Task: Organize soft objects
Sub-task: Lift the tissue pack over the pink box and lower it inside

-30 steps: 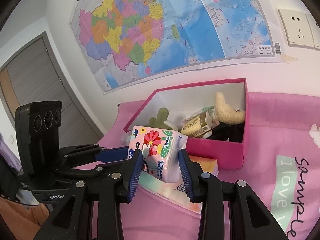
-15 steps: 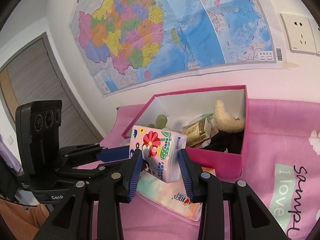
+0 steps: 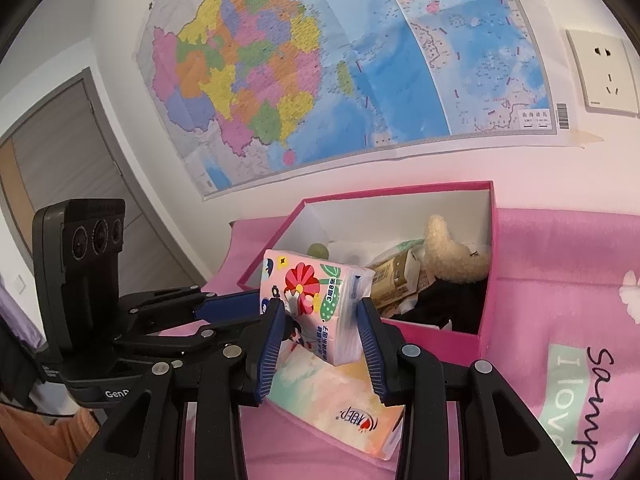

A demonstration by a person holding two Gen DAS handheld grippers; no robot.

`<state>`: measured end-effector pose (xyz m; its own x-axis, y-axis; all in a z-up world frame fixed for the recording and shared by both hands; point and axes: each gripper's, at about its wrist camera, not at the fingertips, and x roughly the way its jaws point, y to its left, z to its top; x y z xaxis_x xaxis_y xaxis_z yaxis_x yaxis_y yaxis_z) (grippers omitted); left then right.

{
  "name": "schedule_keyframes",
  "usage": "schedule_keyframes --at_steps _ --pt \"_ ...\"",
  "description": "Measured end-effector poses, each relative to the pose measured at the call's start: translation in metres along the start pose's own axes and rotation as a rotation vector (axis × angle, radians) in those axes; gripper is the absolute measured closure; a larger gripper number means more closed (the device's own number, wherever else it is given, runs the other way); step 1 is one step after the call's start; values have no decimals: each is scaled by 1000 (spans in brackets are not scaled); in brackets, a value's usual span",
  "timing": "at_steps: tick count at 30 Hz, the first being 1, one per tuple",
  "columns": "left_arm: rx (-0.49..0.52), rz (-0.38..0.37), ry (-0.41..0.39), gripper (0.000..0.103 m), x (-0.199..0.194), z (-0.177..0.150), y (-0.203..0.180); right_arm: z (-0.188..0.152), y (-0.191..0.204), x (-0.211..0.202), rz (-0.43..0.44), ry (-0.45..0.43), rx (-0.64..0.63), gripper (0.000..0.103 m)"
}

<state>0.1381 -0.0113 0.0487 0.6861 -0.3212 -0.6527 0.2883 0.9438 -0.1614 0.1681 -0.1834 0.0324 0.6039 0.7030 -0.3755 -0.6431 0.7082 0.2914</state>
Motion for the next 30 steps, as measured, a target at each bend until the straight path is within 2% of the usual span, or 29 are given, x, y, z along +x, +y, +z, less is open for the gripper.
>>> schedule_keyframes --at_steps 30 --pt "-9 36 33 67 25 22 5 18 -19 19 -21 -9 31 65"
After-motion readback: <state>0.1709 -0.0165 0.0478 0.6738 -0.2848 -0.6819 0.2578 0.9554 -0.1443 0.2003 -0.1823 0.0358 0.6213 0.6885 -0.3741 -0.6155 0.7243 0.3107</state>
